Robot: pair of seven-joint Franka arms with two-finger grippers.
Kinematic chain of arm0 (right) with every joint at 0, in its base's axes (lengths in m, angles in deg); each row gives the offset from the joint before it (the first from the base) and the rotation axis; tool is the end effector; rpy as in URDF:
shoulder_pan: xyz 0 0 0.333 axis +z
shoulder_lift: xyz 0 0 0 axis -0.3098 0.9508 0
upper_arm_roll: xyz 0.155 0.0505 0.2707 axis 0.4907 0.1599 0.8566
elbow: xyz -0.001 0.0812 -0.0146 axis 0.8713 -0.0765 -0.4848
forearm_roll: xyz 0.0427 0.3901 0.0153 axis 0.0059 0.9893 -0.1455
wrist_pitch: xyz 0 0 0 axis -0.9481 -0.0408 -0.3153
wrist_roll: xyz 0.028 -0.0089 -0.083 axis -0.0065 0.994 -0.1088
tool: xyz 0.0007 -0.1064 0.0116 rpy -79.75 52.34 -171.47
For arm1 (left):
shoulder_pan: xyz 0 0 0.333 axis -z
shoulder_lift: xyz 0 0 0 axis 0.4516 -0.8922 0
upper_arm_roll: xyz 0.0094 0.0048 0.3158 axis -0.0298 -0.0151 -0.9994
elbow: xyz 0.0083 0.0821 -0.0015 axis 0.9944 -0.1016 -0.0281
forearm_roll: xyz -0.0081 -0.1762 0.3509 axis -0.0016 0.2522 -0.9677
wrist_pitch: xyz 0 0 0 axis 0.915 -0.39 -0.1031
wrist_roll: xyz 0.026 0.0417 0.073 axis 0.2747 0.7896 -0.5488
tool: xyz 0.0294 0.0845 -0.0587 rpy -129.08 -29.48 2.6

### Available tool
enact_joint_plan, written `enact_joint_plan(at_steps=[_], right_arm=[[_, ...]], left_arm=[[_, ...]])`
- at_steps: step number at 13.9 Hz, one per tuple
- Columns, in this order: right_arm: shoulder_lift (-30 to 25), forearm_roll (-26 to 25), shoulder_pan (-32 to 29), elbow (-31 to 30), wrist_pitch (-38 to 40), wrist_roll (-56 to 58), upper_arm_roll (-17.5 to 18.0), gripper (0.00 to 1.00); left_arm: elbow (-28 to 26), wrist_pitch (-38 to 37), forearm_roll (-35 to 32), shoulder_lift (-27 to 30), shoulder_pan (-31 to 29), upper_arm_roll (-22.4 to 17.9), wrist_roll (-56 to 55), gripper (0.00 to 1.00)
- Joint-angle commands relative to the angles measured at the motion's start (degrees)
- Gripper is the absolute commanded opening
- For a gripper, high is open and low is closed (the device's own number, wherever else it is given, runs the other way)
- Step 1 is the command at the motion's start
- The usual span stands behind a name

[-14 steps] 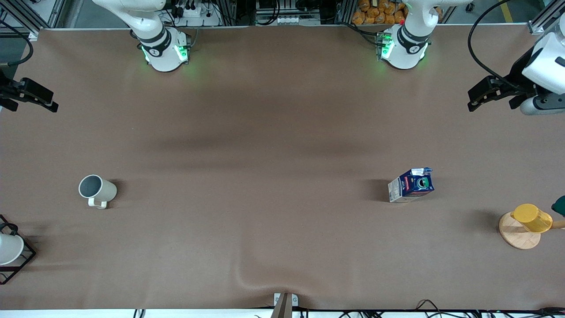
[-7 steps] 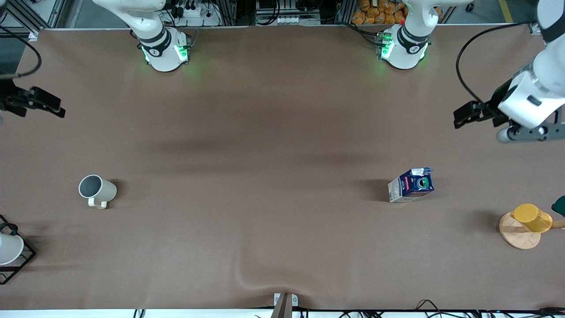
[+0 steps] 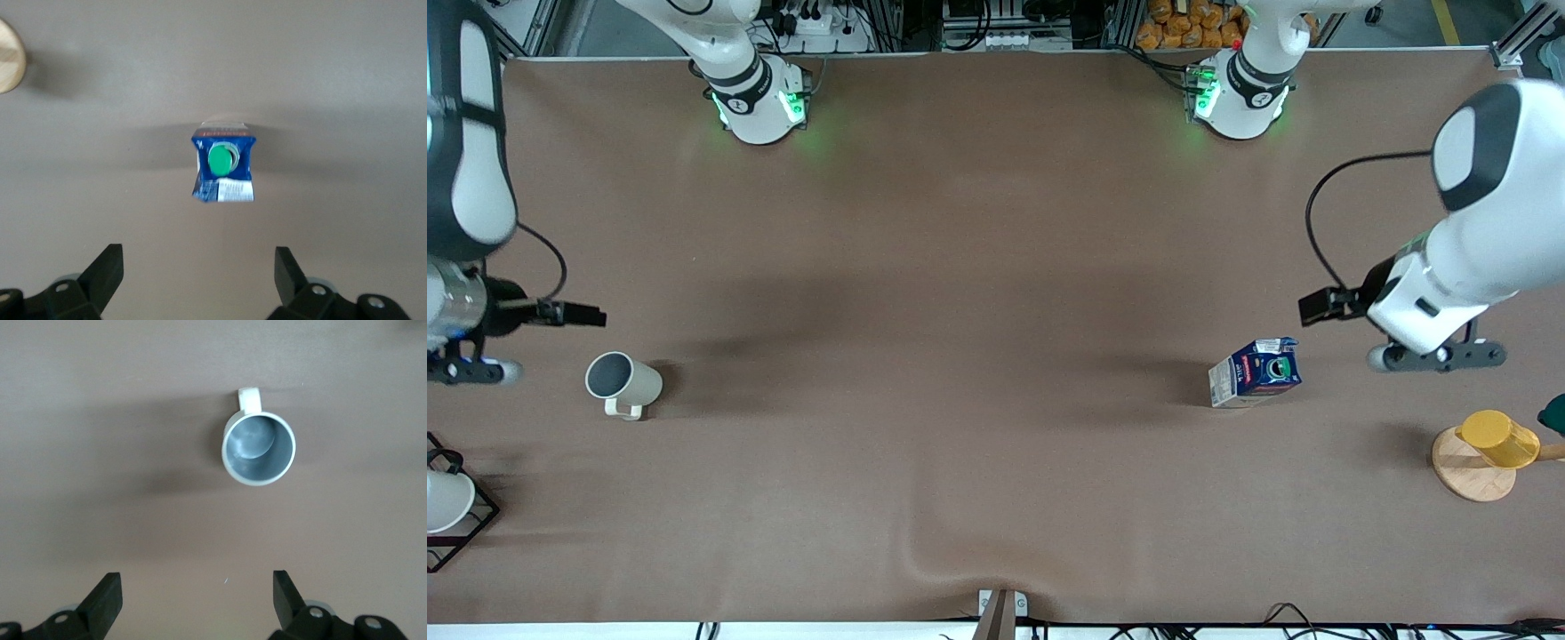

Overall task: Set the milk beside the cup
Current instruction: 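Reach the left gripper to the milk carton while the right gripper reaches the mug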

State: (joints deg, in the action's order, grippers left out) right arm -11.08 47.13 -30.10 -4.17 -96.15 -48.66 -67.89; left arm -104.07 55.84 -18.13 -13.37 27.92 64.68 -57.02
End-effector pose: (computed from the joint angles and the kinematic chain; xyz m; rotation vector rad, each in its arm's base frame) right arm 0.6224 -0.1132 0.4092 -3.0848 0.0742 0.3660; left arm 0.6283 -0.0840 0.4917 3.1247 0.0505 -0.1334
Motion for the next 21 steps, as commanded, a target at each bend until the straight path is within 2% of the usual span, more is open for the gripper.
enact_joint_plan(at_steps=[1, 4, 8, 17, 18, 19, 20, 21], right_arm=[[5.13, -0.61, -3.76, 1.82, -4.86, 6.89, 0.92, 1.0], [8.13, -0.78, -5.7, 1.73, -10.93, 12.88, 0.83, 1.0], [11.21, -2.19, -6.84, 1.38, -18.41, 17.55, 0.83, 1.0], [17.45, -2.46, -8.25, -0.11, -22.64, 24.31, 0.83, 1.0], [17.63, -2.46, -8.25, -0.2, -22.38, 24.33, 0.83, 0.76], [17.72, -2.46, -8.34, -0.29, -22.03, 24.24, 0.83, 0.17], [17.72, -2.37, -8.42, -0.55, -22.02, 24.06, 0.83, 0.0], [17.8, -2.37, -8.69, -0.81, -22.02, 23.8, 0.83, 0.0]], left_arm=[[1.07, 2.53, 0.66, -3.26, -0.02, 0.03, 0.24, 1.0], [0.81, 4.99, 0.66, -5.72, 0.42, 0.03, 0.07, 1.0], [-2.97, 9.47, 0.66, -6.25, 0.6, 0.03, -0.02, 1.0], [-7.01, 15.19, 0.66, -7.75, 0.33, 0.03, -0.11, 1.0], [-7.63, 15.98, 0.66, -7.75, 0.42, 0.03, -0.19, 1.0], [-8.42, 17.03, 0.75, -7.66, 0.42, 0.03, -0.63, 1.0], [-8.95, 17.56, 0.75, -7.66, 0.42, 0.03, -0.63, 1.0], [-9.04, 17.65, 0.75, -7.75, 0.42, 0.03, -0.63, 1.0]])
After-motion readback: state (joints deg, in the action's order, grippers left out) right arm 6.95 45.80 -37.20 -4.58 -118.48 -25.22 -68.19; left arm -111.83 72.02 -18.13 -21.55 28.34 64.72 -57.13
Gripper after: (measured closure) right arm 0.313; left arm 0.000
